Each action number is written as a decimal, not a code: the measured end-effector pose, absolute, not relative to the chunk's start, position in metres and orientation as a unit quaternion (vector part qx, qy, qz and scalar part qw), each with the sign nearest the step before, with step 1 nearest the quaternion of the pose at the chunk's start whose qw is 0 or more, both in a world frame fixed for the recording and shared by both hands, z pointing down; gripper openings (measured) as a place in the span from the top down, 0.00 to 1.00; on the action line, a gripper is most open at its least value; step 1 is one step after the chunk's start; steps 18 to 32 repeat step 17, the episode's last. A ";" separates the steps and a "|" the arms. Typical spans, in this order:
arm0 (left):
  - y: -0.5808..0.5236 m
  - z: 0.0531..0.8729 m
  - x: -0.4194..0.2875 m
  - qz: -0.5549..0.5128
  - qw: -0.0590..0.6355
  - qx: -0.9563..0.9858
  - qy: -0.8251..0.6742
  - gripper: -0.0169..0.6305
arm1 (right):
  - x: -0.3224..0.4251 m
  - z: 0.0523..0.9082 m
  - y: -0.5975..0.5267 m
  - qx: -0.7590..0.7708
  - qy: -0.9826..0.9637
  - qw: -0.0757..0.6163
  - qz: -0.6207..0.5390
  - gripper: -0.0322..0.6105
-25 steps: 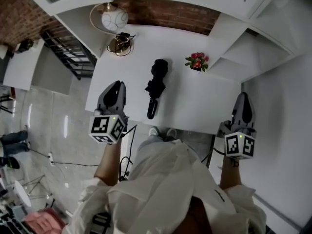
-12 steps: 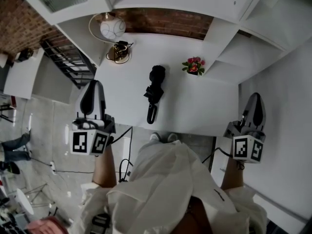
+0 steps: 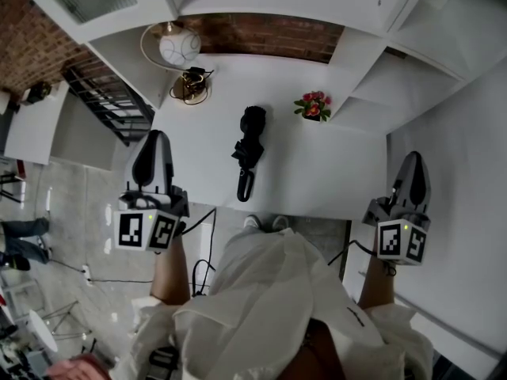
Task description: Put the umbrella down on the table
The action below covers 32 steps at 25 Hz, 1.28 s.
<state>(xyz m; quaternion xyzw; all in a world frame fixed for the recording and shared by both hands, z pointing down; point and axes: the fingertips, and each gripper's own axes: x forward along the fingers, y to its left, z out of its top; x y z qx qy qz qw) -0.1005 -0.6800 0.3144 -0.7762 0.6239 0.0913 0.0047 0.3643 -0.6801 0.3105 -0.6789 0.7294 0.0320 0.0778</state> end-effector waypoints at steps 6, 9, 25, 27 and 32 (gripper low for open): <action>-0.683 0.315 -0.099 0.090 0.007 -0.778 0.622 0.89 | 0.365 0.312 -0.682 -0.680 0.729 0.077 0.032 0.92; -0.685 0.317 -0.098 0.089 0.005 -0.779 0.621 0.89 | 0.364 0.314 -0.683 -0.679 0.730 0.076 0.031 0.92; -0.691 0.326 -0.096 0.083 -0.007 -0.778 0.623 0.89 | 0.362 0.322 -0.689 -0.675 0.735 0.069 0.021 0.92; -0.691 0.326 -0.096 0.083 -0.007 -0.778 0.623 0.89 | 0.362 0.322 -0.689 -0.675 0.735 0.069 0.021 0.92; -0.691 0.326 -0.096 0.083 -0.007 -0.778 0.623 0.89 | 0.362 0.322 -0.689 -0.675 0.735 0.069 0.021 0.92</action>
